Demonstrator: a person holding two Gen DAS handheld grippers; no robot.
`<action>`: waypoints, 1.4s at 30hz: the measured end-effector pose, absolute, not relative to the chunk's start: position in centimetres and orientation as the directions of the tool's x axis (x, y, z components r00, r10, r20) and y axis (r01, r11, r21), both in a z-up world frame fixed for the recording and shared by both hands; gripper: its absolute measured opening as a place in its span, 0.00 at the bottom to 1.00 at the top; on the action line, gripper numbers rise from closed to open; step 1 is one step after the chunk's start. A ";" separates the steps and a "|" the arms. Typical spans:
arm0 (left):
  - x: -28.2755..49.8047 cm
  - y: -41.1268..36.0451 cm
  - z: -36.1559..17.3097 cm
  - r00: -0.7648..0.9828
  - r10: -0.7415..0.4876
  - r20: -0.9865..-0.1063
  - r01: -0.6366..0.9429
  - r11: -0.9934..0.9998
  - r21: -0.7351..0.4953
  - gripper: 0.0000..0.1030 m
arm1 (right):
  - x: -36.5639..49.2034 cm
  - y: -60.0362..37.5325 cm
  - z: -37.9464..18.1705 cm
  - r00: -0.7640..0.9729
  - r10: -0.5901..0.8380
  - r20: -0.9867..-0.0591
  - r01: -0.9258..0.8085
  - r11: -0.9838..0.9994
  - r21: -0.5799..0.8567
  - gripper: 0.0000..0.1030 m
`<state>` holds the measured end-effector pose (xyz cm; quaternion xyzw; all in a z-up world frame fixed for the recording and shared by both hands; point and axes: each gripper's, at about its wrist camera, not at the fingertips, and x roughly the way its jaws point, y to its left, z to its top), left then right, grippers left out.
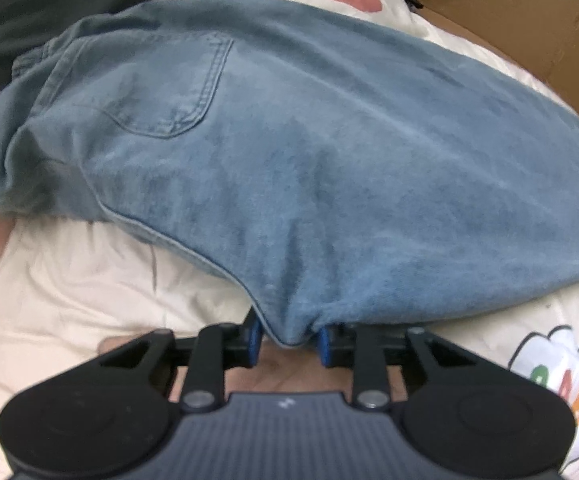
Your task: Fold clothes
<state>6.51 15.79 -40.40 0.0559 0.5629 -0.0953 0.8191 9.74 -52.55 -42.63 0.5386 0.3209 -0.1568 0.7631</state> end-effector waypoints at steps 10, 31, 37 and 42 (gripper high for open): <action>6.7 16.0 -39.7 0.359 -0.083 -0.930 0.259 0.966 0.014 0.18 | 10.9 -53.9 -43.0 0.759 0.100 -0.643 0.569 0.377 0.731 0.37; 6.8 16.2 -39.6 0.346 -0.073 -0.935 0.260 0.965 0.021 0.17 | 11.7 -57.3 -43.5 0.796 -0.009 -0.606 0.581 0.293 0.759 0.28; 6.9 16.1 -39.8 0.340 -0.069 -0.938 0.258 0.966 0.022 0.17 | 11.5 -57.5 -43.1 0.817 -0.025 -0.575 0.559 0.277 0.782 0.12; 6.9 16.2 -39.9 0.336 -0.066 -0.939 0.255 0.967 0.024 0.17 | 12.3 -57.5 -43.8 0.792 0.003 -0.611 0.582 0.301 0.756 0.18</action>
